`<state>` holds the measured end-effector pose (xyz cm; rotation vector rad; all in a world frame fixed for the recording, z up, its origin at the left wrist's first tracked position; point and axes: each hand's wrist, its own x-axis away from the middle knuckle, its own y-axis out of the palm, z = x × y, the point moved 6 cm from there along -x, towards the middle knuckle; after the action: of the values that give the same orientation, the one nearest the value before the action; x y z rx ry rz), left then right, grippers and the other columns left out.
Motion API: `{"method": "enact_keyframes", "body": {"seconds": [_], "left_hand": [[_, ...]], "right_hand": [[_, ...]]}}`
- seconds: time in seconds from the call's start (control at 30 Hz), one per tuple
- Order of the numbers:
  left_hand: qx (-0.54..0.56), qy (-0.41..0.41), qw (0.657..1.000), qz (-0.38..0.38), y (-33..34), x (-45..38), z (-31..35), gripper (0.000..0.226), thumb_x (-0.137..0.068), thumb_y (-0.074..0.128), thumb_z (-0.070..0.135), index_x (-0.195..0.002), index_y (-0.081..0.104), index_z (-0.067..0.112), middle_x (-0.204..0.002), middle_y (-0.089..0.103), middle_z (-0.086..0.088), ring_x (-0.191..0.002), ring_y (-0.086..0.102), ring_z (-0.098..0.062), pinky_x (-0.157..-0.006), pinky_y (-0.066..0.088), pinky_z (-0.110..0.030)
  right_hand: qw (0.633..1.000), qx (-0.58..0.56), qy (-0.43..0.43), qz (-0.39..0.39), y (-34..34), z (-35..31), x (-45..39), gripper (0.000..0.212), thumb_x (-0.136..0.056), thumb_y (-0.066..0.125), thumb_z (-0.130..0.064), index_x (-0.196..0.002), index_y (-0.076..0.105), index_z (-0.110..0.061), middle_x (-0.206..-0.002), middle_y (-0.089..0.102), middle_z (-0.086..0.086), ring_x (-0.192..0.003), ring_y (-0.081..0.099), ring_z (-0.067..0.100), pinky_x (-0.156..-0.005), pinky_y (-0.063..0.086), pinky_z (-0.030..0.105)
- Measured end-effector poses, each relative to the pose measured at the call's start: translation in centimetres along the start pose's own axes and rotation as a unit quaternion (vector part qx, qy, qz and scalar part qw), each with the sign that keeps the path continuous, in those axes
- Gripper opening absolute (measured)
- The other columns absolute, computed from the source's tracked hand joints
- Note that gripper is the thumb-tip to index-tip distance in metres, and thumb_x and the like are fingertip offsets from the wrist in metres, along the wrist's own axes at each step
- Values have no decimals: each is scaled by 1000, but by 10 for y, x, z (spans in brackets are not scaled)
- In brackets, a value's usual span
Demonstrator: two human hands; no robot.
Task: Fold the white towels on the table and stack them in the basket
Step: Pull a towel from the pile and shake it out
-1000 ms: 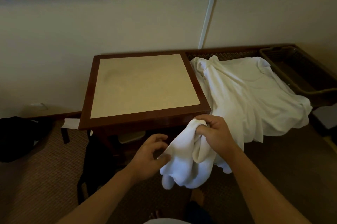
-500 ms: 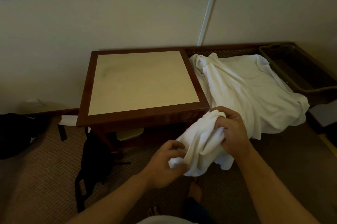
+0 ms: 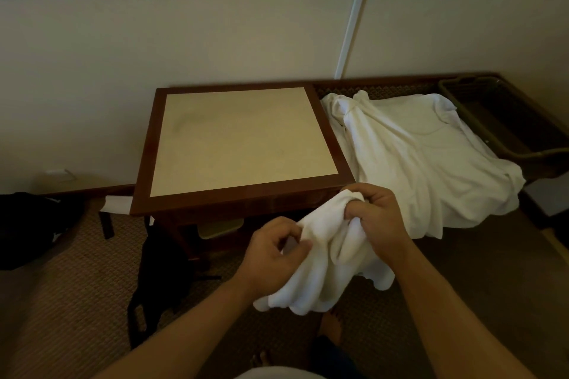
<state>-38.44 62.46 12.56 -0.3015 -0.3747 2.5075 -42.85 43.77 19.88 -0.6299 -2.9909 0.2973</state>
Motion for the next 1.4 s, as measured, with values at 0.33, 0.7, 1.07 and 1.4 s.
{"method": "enact_keyframes", "body": {"seconds": [0.33,0.7,1.07,1.4], "left_hand": [[-287,-85,954,20,-97,-2,-89,18,-95,70,24,-105,79,12,-113,63,3,-101,58,-11,-95,48,-30],[-295,-84,951,32,-109,25,-134,11,-90,75,10,-98,81,7,-109,75,-8,-96,69,-20,-95,54,-37],[-286,104,952,-21,-101,43,-135,55,-105,44,51,-94,80,10,-106,72,-1,-89,66,-4,-76,59,-24],[-266,-24,964,-2,-78,72,-153,18,-88,69,33,-87,83,21,-102,67,18,-87,62,8,-80,44,1]], "right_hand": [[972,188,40,135,-48,11,-20,27,-91,66,-3,-81,74,-27,-71,70,1,-49,52,4,-50,42,12],[936,156,-34,313,-65,-18,-27,18,-91,62,-8,-87,71,-22,-69,64,3,-54,52,6,-54,44,11],[920,161,11,358,-80,-4,-29,21,-90,57,-7,-89,70,-23,-68,63,2,-54,52,11,-60,46,25],[928,180,-17,325,-57,-13,-35,20,-91,56,-7,-89,70,-21,-65,57,-7,-57,52,9,-59,40,21]]}}
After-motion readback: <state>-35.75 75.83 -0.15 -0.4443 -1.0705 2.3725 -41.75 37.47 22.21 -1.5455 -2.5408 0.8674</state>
